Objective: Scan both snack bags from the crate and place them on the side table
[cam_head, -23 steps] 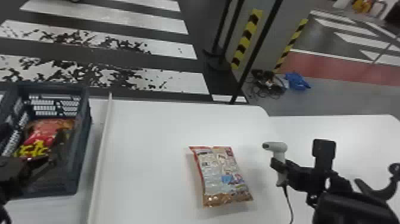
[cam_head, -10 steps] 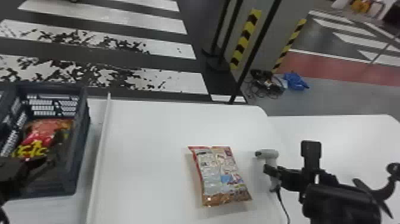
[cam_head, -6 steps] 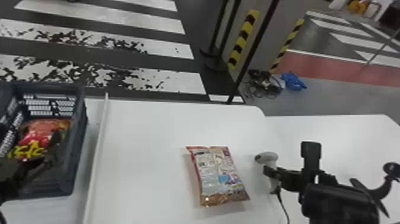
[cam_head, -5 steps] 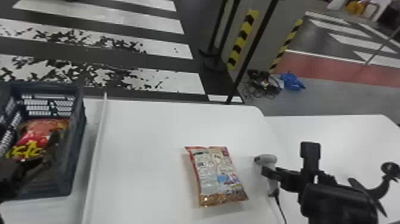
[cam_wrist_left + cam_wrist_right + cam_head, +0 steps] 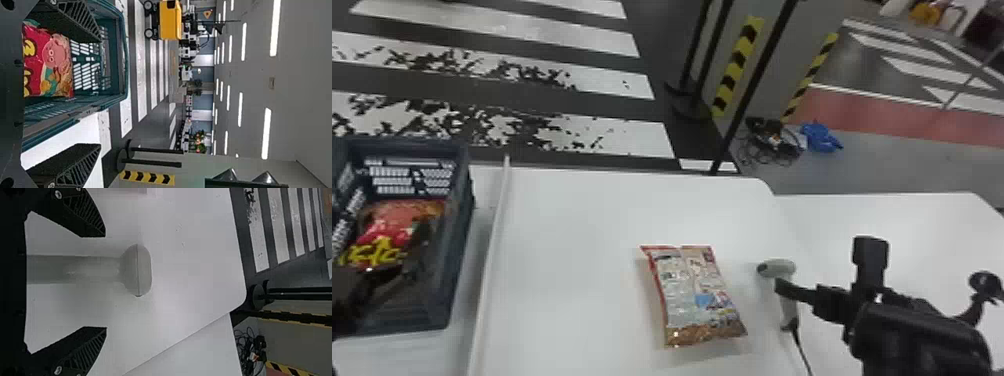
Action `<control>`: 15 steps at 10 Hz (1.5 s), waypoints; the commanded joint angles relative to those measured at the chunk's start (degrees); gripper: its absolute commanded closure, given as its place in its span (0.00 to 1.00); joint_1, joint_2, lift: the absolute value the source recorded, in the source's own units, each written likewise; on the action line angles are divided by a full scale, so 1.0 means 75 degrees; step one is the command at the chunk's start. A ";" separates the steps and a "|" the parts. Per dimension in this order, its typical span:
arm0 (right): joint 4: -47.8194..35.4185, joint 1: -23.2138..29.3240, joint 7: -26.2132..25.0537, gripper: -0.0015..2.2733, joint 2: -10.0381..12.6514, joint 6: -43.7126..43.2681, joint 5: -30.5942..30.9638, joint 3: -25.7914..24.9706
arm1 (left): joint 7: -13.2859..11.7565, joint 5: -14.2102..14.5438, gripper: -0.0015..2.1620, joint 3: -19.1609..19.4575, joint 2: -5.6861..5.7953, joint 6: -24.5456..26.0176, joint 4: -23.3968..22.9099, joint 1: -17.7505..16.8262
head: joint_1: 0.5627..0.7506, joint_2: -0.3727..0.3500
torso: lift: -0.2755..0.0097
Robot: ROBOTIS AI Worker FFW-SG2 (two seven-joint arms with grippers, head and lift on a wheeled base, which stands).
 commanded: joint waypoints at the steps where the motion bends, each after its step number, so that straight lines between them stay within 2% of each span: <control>1: -0.0623 0.0077 0.0304 0.03 0.0115 0.0826 -0.0316 -0.0058 | 0.0001 0.0000 0.02 0.0000 -0.0004 0.0000 -0.0002 0.0000 | 0.70 0.03 | 0.62; 4: -0.1221 0.0264 0.0902 0.03 0.0139 0.2678 -0.1359 -0.0198 | 0.0001 0.0012 0.02 0.0012 0.0020 0.0000 -0.0002 0.0012 | 0.70 0.08 | 0.62; 5: -0.1233 0.0264 0.1124 0.03 0.0151 0.2959 -0.1418 -0.0187 | 0.0001 0.0012 0.02 0.0012 0.0008 0.0000 -0.0002 0.0012 | 0.70 0.10 | 0.62; 7: -0.1221 0.0264 0.1511 0.03 0.0151 0.3029 -0.1488 -0.0081 | 0.0001 0.0024 0.02 0.0023 0.0008 0.0000 0.0033 0.0012 | 0.70 0.14 | 0.62; 15: -0.0354 0.0171 0.1816 0.03 0.0057 0.2608 -0.1031 0.0751 | 0.0001 0.0024 0.02 0.0023 0.0008 -0.0023 0.0104 0.0000 | 0.70 0.23 | 0.62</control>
